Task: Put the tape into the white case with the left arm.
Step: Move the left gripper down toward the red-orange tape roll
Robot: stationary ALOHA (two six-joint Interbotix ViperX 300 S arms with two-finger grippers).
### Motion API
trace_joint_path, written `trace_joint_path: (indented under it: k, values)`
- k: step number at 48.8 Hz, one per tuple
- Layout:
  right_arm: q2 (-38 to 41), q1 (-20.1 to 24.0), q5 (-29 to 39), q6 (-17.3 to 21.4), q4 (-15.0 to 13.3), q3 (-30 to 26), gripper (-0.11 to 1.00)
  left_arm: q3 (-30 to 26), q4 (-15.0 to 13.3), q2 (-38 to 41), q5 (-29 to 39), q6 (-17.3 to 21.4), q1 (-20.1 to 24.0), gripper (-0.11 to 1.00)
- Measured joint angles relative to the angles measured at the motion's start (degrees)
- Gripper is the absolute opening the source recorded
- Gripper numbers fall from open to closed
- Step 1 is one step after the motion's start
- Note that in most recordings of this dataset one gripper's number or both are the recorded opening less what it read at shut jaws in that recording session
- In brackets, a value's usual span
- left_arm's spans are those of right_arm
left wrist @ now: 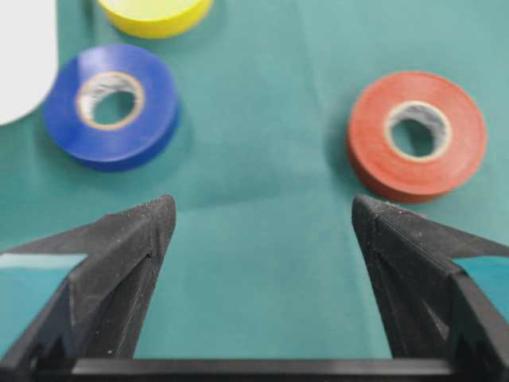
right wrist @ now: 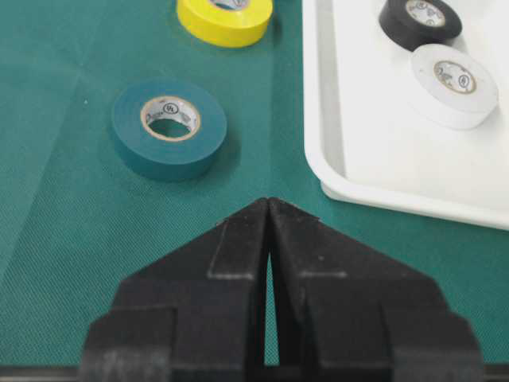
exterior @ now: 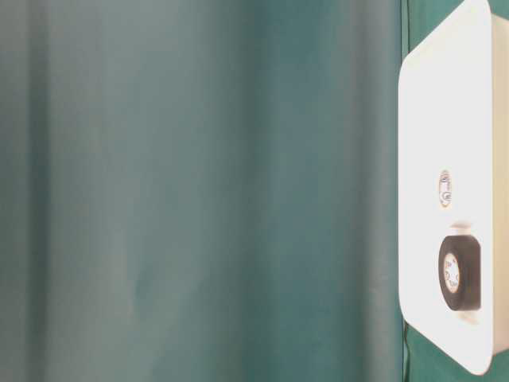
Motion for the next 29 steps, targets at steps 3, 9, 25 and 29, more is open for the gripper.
trace_joint_path:
  k: [3, 9, 25, 29]
  values:
    - [0.00, 0.00, 0.00, 0.09, 0.00, 0.00, -0.09, 0.00, 0.00, 0.35, 0.09, -1.41, -0.97, 0.90]
    - [0.09, 0.00, 0.00, 0.09, 0.00, 0.00, -0.09, 0.09, 0.00, 0.70, 0.26, -3.34, -2.55, 0.90]
    - [0.00, 0.00, -0.53, 0.09, 0.00, 0.35, -0.09, -0.35, 0.00, 3.08, 0.44, -3.25, -4.04, 0.90]
    - [0.00, 0.00, -0.62, 0.09, 0.00, 0.35, -0.09, -1.32, -0.09, 5.10, 0.18, -2.99, -4.04, 0.90]
